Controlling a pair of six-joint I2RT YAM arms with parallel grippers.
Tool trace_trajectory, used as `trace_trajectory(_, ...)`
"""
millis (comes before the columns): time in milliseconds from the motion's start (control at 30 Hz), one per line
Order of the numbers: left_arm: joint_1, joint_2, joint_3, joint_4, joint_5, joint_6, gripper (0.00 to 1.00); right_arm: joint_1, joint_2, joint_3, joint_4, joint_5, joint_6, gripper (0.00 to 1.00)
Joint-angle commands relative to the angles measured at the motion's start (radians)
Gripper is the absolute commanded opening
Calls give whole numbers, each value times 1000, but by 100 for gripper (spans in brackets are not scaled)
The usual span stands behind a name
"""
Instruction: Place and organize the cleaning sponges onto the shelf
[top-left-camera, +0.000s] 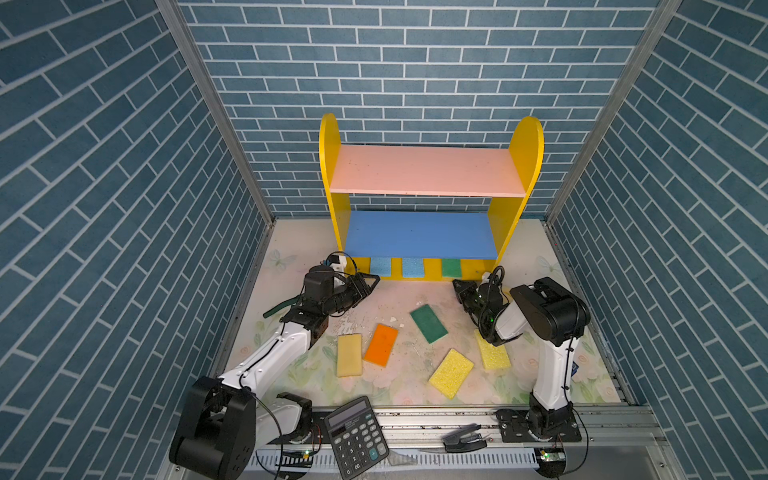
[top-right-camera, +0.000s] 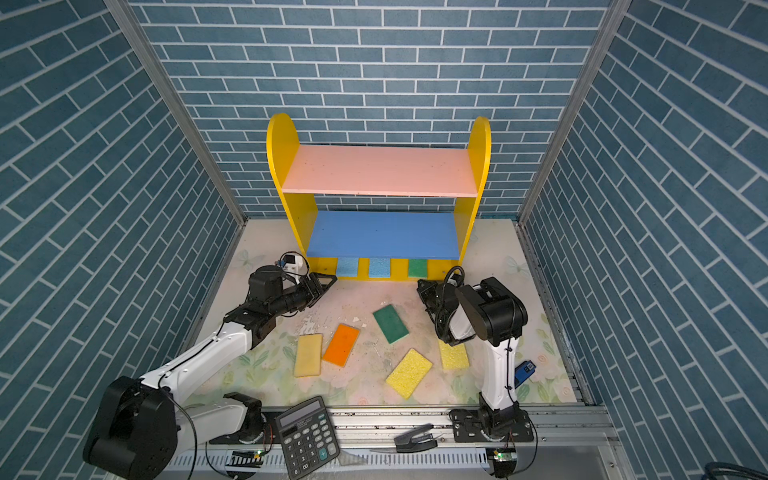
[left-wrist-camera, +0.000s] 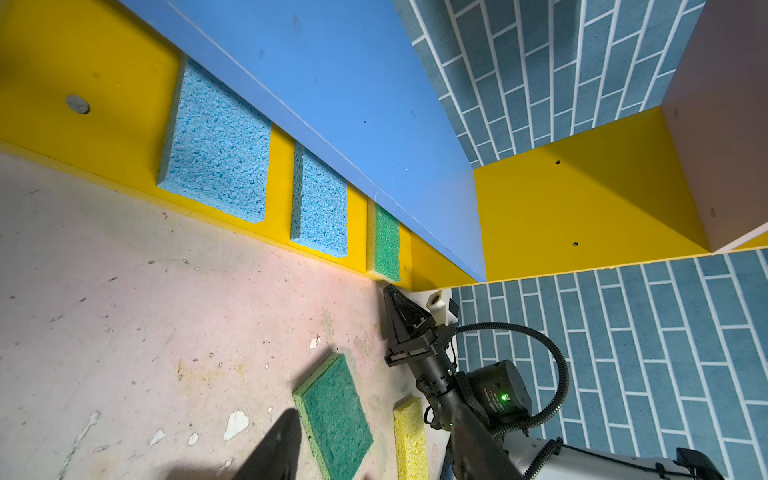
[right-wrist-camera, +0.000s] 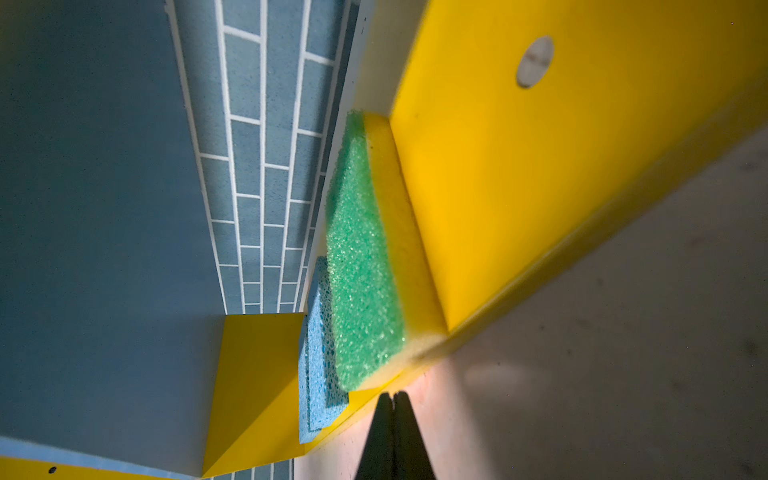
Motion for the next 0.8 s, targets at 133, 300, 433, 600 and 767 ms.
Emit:
trace_trajectory(133,3,-22,-13,-3,6,10,59,-7,39,1,-89,65,9,0)
trace_trajectory(300,3,-12,-17,9,7,6,59,-7,43,17,-97,59,12,0)
trace_trajectory(433,3,-11,-23,12,8,7,59,-7,47,21,-105,55,11,0)
trace_trajectory(600,4,-4,-21,14,7,4,59,-4,60,28,-99,45,19,0)
trace_trajectory(767,3,-2,-14,11,6,5,59,-4,53,44,-126,40,8,0)
